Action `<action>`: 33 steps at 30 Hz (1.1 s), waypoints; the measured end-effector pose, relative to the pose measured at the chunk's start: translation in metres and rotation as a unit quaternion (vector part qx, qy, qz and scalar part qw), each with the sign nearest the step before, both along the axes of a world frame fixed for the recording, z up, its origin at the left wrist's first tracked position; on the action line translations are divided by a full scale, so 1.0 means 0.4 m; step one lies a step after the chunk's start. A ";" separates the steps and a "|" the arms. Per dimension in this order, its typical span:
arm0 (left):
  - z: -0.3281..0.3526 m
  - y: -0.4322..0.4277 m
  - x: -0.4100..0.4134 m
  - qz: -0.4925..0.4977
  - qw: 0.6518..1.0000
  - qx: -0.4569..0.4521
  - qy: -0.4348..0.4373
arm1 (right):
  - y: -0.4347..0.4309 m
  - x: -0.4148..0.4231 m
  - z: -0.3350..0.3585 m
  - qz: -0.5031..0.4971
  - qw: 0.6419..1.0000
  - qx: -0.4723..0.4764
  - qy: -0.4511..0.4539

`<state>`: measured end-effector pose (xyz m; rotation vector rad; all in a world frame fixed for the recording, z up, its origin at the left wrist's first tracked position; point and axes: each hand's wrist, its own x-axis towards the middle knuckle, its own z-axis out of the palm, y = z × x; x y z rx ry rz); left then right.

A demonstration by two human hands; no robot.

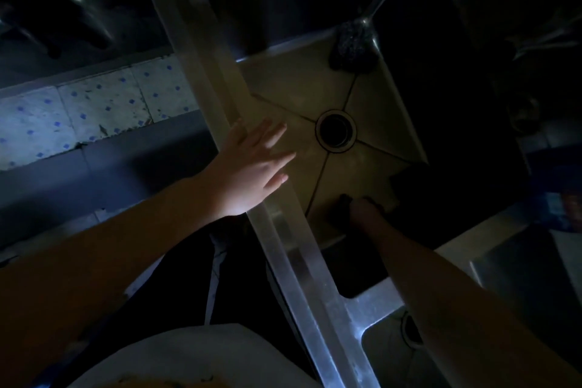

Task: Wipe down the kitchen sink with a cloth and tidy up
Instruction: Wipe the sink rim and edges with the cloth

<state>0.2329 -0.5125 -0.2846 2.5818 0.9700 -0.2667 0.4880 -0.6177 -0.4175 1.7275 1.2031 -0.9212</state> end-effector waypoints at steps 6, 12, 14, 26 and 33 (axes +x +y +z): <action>0.002 0.014 0.013 -0.017 1.000 -0.004 -0.009 | -0.036 -0.011 0.006 0.030 0.999 0.019 0.016; -0.015 0.021 0.043 -0.036 0.999 -0.010 -0.006 | -0.029 0.063 -0.009 -0.075 0.994 0.079 0.012; -0.021 0.022 0.052 -0.045 0.999 0.001 -0.007 | -0.024 0.075 -0.024 -0.089 0.993 0.073 0.038; -0.014 0.018 0.070 -0.078 0.997 0.014 -0.024 | -0.067 -0.114 -0.044 -0.091 0.979 0.067 0.171; -0.022 0.013 0.066 -0.059 0.998 -0.004 -0.028 | -0.042 -0.057 -0.024 -0.075 0.986 0.032 0.144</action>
